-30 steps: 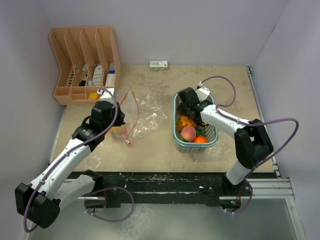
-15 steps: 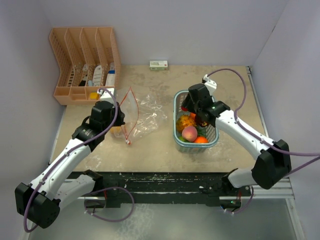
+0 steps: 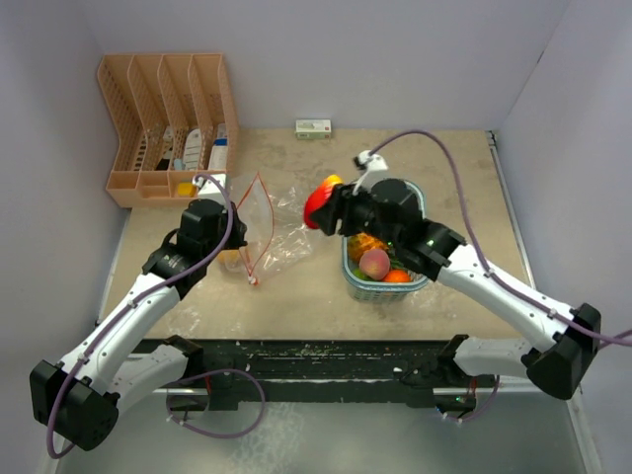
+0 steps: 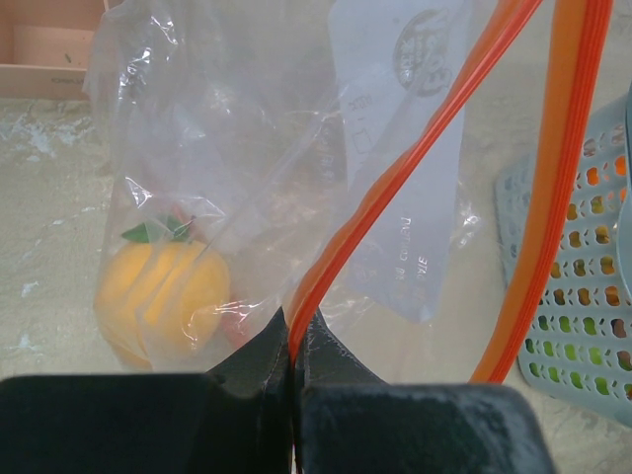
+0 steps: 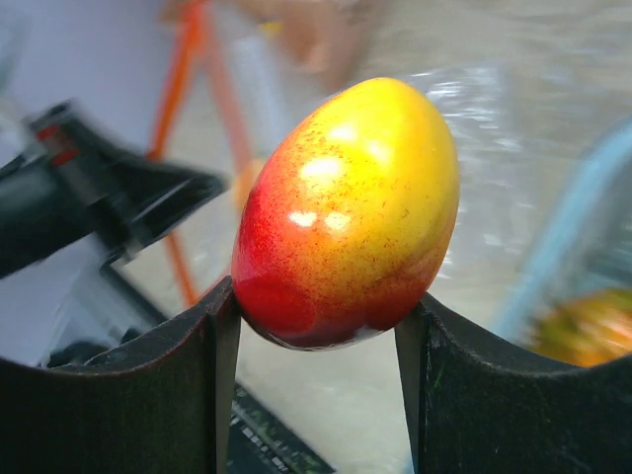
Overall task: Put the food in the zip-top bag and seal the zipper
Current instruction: Pick up the fake fruit from the bin, then place the fake fruit in the zipper food storage bag.
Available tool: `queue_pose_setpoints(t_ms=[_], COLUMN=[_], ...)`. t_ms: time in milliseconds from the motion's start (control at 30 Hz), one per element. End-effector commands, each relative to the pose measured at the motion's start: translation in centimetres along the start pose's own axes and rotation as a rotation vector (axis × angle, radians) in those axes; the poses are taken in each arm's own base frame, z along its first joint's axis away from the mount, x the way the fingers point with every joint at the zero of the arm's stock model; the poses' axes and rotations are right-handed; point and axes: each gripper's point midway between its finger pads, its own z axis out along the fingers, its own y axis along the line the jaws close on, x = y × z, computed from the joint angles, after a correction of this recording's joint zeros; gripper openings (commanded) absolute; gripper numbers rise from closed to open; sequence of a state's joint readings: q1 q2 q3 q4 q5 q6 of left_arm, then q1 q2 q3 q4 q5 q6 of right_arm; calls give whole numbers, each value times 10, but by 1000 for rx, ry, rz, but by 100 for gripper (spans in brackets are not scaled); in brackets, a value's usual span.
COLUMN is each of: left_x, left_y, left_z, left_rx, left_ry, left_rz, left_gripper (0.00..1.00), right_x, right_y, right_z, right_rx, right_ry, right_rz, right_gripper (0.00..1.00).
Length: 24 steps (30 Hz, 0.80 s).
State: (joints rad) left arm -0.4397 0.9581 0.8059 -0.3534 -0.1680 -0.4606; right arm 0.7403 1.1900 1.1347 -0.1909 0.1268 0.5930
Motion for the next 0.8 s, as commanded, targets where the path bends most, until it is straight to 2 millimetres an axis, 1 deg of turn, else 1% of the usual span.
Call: queue_pose_setpoints(t_ms=[0,67,133,167,233,367,467,567,633,767], left_x=[-17,-16,-16,-17,-17,-19,-23,-27,-29,-32], left_y=[-5,-5,-6,-7,-9,-13,-16,-20,-22,-23], left_z=[-2,-2,-1,-1,-1,-4,-8,-13,-17,-23], left_rx=[15,15,19,23,32,53,70,94,104,114], left_ry=[-52,-50,-49,-48,-48,-54,-64,-75,-81,-90], left_rz=[-7,-7,-6,-7,-8,-15,-21,-25,-25,-27], left_gripper=[0,0,0,0,0,0,0,0,0,0], right_x=[9,11,9,7,8,17,22,25,29,38], right_y=[105,127,142,147,152,161,157,147,134,106], right_z=[-3,-5,-8,-8,-1,21,41,62,76,94], right_rx=[-431,-511,-576,-602,-618,-633,-583,-497,-413,-247], right_ry=[-29,-51,-82,-99,-102,-70,-66,-58,-45,-12], right_rz=[-107,-126,-129,-124,-121,-127,-122,-124,-129,-144], right_gripper=[7,7,7,7,7,7,7,6,6,6])
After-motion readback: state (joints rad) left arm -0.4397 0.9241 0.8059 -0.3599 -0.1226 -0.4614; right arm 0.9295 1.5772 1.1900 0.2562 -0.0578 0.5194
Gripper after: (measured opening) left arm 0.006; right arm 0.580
